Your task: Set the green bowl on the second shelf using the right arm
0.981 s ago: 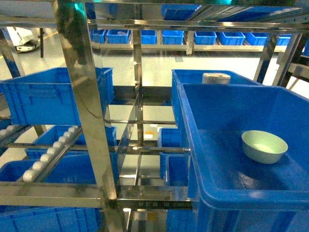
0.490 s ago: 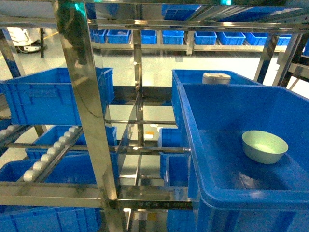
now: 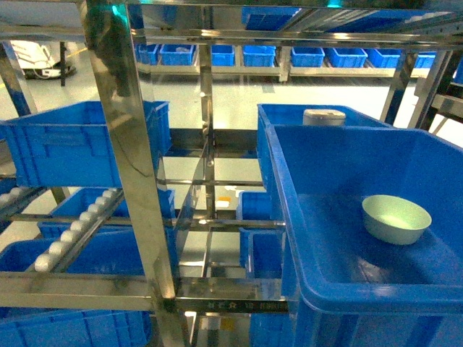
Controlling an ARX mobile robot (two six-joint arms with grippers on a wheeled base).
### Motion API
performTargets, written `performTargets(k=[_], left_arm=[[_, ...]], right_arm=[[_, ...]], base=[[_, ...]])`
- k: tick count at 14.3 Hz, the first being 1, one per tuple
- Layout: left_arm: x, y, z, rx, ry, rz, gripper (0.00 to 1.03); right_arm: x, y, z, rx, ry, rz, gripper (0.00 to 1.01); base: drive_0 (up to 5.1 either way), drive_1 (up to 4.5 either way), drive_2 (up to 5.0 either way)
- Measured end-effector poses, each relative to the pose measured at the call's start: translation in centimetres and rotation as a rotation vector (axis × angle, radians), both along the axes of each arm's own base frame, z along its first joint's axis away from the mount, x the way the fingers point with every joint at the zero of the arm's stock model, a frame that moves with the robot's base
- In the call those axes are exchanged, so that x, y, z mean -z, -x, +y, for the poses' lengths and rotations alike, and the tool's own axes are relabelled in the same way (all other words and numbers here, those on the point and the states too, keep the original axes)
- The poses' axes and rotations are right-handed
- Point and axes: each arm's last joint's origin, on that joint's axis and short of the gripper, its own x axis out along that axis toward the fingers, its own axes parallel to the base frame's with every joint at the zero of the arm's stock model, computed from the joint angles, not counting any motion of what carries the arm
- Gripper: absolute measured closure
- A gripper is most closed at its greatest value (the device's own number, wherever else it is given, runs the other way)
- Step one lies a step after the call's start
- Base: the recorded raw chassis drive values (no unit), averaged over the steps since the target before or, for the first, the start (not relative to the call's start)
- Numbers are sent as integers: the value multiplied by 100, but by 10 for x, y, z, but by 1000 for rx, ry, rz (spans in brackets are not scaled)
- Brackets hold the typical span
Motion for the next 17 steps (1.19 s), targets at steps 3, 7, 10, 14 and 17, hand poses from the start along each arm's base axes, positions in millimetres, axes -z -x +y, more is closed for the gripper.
performTargets(k=[3, 7, 10, 14, 17], left_arm=[[0, 0, 0, 0, 0, 0, 5], [0, 0, 0, 0, 0, 0, 5], [0, 0, 0, 0, 0, 0, 5], [0, 0, 0, 0, 0, 0, 5], [0, 0, 0, 0, 0, 0, 5]], right_arm=[[0, 0, 0, 0, 0, -1, 99], [0, 0, 0, 0, 0, 0, 69], [0, 0, 0, 0, 0, 0, 29], [0, 0, 0, 0, -2, -1, 3], [0, 0, 0, 0, -2, 0, 3]], base=[[0, 0, 0], [0, 0, 0], [0, 0, 0], [0, 0, 0], [0, 0, 0]])
